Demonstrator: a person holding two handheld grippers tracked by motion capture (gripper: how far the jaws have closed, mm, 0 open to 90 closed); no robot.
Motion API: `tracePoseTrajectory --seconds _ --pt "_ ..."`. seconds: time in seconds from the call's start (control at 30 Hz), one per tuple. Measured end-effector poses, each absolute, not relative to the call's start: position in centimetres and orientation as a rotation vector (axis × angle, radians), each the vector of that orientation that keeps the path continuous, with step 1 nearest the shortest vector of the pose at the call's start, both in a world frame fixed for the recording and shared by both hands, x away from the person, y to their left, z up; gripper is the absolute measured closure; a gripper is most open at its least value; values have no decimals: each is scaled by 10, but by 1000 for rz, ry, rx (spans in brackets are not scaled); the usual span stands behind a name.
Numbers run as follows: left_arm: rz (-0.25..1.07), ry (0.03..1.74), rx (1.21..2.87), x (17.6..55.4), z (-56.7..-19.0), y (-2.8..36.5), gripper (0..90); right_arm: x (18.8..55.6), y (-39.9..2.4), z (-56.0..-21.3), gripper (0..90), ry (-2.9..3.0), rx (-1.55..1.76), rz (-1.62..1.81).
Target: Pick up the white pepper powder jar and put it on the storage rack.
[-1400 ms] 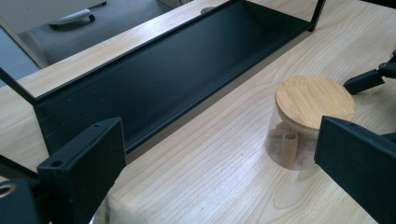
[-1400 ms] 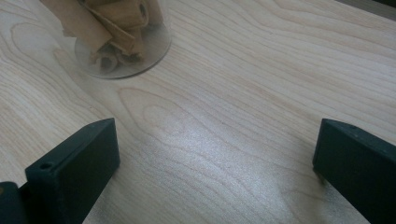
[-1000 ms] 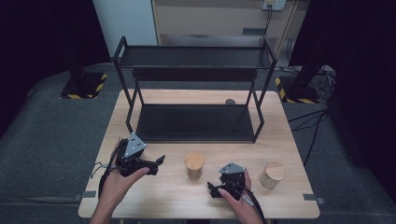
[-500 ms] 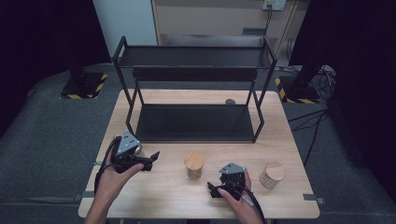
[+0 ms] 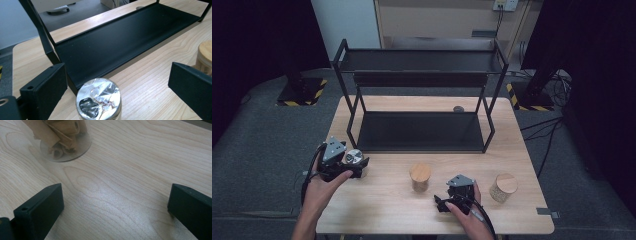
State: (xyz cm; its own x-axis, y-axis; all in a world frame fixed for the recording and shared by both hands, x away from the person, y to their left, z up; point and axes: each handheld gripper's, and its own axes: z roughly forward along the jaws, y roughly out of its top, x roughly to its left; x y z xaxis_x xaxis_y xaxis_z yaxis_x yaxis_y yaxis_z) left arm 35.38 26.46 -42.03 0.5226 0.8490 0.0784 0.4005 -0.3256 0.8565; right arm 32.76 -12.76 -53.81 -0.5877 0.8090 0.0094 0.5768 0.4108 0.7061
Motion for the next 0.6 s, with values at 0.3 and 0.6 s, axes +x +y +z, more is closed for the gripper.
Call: tracePoseTrajectory --seconds 0.3,0.6 --pt "662 1042 1930 359 -434 270 9 328 -128 -538 4 2338 1197 973" --pt "655 1061 1908 364 -447 275 8 328 -128 -538 4 2338 1197 973"
